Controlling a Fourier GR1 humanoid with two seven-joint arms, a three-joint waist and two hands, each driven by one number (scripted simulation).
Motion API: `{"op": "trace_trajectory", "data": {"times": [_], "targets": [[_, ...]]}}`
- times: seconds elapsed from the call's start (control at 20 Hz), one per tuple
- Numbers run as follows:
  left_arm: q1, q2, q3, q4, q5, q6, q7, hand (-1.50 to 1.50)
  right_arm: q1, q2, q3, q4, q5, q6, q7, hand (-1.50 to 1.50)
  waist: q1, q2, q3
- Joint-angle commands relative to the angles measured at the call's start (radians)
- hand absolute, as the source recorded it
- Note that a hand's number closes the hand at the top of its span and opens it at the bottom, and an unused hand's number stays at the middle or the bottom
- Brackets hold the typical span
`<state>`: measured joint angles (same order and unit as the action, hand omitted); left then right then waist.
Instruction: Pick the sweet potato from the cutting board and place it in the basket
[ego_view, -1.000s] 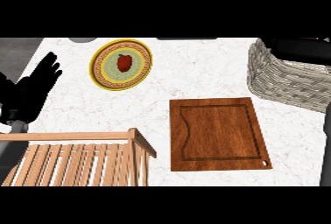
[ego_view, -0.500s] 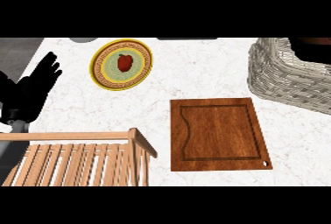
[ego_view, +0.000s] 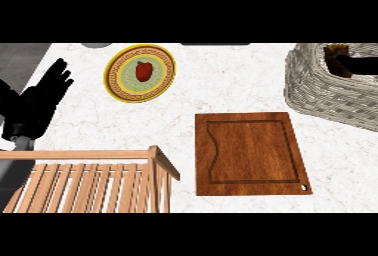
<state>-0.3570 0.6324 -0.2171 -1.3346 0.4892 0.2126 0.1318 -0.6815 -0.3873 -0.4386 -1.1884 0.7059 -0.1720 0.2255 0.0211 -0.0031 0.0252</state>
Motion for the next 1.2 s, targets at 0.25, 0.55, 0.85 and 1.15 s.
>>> {"op": "trace_trajectory", "data": {"times": [0.25,0.55,0.85,1.15], "targets": [[0.086,-0.079,-0.034,0.052,-0.033,0.011,-0.051,0.0,-0.066,-0.065,-0.059,0.178,-0.11,-0.002,-0.207,-1.5,-0.009,0.009,-0.025],[0.088,-0.053,-0.025,-0.007,-0.018,0.03,-0.004,0.0,-0.135,-0.081,-0.222,0.226,-0.231,-0.111,-0.153,-1.5,-0.006,0.004,-0.024],[0.089,-0.02,-0.003,0.046,-0.004,-0.009,-0.03,0.0,-0.076,-0.222,-0.402,0.299,-0.428,0.018,-0.204,-1.5,-0.025,0.006,-0.024],[0.128,-0.035,-0.021,-0.012,-0.008,0.022,-0.024,0.0,0.077,-0.403,-0.489,0.387,-0.538,0.291,-0.235,-1.5,-0.03,0.002,-0.023]]}}
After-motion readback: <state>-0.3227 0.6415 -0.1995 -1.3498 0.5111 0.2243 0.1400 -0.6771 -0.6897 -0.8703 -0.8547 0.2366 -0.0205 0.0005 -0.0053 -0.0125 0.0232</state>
